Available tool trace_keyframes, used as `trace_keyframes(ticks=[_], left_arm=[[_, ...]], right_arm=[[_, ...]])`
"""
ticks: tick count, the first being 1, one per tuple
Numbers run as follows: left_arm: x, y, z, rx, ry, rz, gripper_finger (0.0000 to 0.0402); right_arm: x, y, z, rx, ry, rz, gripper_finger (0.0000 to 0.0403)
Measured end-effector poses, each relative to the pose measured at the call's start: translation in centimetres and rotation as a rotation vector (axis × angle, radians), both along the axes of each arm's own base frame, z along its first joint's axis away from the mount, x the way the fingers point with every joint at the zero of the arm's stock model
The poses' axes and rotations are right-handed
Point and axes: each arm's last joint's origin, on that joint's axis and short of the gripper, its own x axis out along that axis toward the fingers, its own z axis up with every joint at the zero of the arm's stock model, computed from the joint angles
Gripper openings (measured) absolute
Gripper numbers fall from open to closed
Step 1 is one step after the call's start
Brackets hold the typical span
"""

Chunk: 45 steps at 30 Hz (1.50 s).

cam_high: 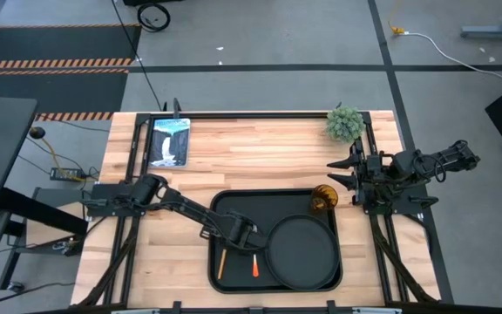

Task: Pick and place plate/cup/fork/spoon on tray
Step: Put the yellow spoon to the left side of the orange fork on the black serving tray

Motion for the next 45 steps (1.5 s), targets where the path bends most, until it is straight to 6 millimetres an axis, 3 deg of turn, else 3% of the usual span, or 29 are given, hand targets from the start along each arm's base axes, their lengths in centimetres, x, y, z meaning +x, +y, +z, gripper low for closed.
trace_keyframes(ticks=[12,28,37,45], left_arm=[[0.2,-0.1,-0.1,-0.008,-0.023,0.010,0.0028],[0.6,0.0,-0.1,-0.039,-0.054,-0.048,0.0137],[0.2,0.0,1.8,-0.177,-0.064,-0.190,0.0144],[-0.8,-1.6,1.2,-0.224,-0.018,-0.378,0.0142]], right_arm=[[0.0,0.0,0.0,-0.002,0.000,0.001,0.0142],[0.0,0.0,0.0,-0.004,0.000,0.002,0.0142],[0.0,0.0,0.0,-0.004,0.000,0.002,0.0142],[0.0,0.0,0.0,-0.003,-0.003,0.004,0.0142]])
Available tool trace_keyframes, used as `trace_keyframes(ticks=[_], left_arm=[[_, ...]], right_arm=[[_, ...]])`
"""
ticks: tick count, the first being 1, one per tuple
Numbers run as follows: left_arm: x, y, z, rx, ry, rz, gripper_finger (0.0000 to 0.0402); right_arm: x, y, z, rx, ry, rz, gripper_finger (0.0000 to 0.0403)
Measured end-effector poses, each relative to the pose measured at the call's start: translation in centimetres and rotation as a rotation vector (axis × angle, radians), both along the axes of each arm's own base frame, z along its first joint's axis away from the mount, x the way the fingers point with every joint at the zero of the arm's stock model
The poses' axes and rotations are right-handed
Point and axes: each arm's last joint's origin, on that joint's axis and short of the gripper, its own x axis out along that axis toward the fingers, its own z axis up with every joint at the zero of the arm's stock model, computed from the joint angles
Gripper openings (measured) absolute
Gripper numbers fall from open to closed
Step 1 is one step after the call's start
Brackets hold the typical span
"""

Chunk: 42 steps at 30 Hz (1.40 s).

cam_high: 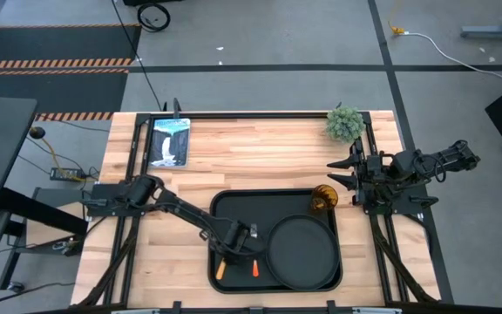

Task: Pick and place plate/cup/fork/spoon on tray
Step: Put the yellow spoon to the left side of the orange fork on the black serving tray

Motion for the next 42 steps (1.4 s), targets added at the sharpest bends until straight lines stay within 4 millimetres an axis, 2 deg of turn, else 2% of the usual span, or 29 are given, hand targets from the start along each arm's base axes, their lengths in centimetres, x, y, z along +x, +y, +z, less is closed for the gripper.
trace_keyframes(ticks=[8,16,25,42], left_arm=[[-0.3,-0.9,-0.1,0.010,-0.021,-0.067,0.0125],[-0.1,-1.5,-1.7,-0.026,0.008,-0.112,0.0106],[0.5,-1.7,-1.6,-0.043,-0.053,-0.125,0.0087],[1.7,-1.0,-1.5,-0.003,-0.124,0.029,0.0064]], right_arm=[[0.0,0.0,0.1,0.003,-0.009,0.002,0.0142],[0.0,0.1,0.1,0.003,-0.013,0.021,0.0142],[0.0,0.1,0.2,0.004,-0.016,0.021,0.0142],[0.0,0.1,0.2,0.004,-0.016,0.021,0.0142]])
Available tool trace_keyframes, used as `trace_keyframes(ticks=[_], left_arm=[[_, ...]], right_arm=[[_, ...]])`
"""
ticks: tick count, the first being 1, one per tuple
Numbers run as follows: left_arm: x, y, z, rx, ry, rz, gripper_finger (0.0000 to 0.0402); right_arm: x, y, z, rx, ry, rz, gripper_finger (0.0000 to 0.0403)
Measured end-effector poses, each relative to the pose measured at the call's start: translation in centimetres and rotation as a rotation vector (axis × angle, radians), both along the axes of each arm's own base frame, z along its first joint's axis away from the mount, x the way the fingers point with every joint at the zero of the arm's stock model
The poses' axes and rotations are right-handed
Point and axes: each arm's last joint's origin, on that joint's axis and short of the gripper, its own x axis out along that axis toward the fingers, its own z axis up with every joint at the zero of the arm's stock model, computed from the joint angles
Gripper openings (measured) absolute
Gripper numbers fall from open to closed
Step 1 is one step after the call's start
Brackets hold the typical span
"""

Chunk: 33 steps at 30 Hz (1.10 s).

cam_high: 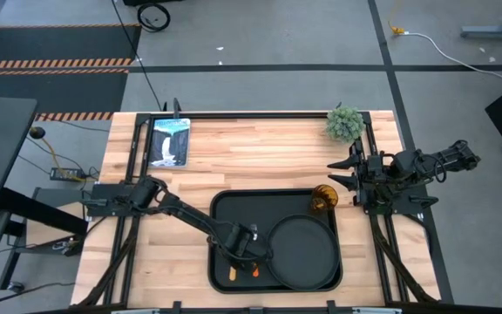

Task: Pick and place plate/cup/fork/spoon on tray
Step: Put the yellow spoon to the left side of the orange fork on the black serving tray

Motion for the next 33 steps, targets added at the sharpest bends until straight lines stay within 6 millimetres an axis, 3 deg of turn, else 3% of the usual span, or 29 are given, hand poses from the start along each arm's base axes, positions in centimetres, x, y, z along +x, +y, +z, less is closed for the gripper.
trace_keyframes(ticks=[12,21,26,33], left_arm=[[0.7,1.3,0.0,0.041,-0.034,0.052,0.0061],[1.0,3.4,2.7,0.082,-0.124,0.061,0.0061],[0.9,3.1,2.7,0.036,-0.116,-0.005,0.0061],[0.7,3.2,2.4,0.277,-0.184,-0.048,0.0053]], right_arm=[[0.0,0.0,0.0,0.000,0.001,0.001,0.0142],[0.0,0.0,0.0,-0.001,0.001,0.001,0.0142],[0.0,0.0,0.0,-0.001,0.003,0.001,0.0142],[0.0,0.0,0.0,-0.001,0.004,0.002,0.0142]])
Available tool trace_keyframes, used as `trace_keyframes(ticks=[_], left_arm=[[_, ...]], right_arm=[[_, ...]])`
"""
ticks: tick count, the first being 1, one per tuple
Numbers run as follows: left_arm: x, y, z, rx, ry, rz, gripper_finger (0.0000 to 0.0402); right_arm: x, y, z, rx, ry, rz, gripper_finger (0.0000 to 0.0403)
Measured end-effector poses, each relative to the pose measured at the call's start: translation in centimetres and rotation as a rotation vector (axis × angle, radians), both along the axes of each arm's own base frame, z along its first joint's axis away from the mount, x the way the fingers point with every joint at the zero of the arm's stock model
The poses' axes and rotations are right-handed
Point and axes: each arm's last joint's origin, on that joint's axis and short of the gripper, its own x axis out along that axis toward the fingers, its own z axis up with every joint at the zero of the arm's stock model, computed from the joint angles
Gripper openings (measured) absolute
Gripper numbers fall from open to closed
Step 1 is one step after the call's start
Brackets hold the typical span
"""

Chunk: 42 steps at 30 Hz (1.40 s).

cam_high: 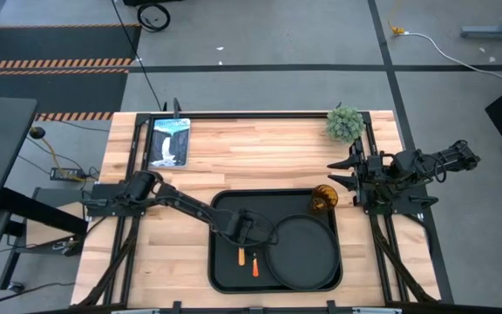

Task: Pick and place plate/cup/fork/spoon on tray
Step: Put the yellow spoon to the left side of the orange fork on the black serving tray

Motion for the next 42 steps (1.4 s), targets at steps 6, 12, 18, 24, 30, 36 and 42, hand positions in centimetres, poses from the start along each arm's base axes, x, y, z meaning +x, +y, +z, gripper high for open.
trace_keyframes(ticks=[6,12,18,24,30,36,42], left_arm=[[0.3,0.7,-0.8,0.021,0.013,0.082,0.0044],[0.4,1.4,-1.5,0.017,0.041,0.227,0.0043],[0.3,1.3,-1.4,-0.022,0.048,0.303,0.0083],[0.4,1.2,-1.4,-0.044,0.040,0.365,0.0104],[0.4,0.8,-2.0,-0.079,0.062,0.388,0.0105],[0.6,0.5,-2.4,-0.114,0.067,0.392,0.0105],[0.6,0.2,-2.4,-0.159,0.074,0.425,0.0105]], right_arm=[[0.0,0.0,0.0,0.006,0.000,0.001,0.0142],[0.0,0.0,0.0,0.009,0.002,0.002,0.0142],[0.0,0.0,0.0,0.008,0.000,0.002,0.0142],[0.0,0.0,0.0,0.007,0.000,0.002,0.0142],[0.0,0.0,0.0,0.006,0.002,0.002,0.0142],[0.0,0.0,-0.1,0.004,0.008,0.002,0.0142],[0.0,0.0,-0.1,0.005,0.008,0.003,0.0142]])
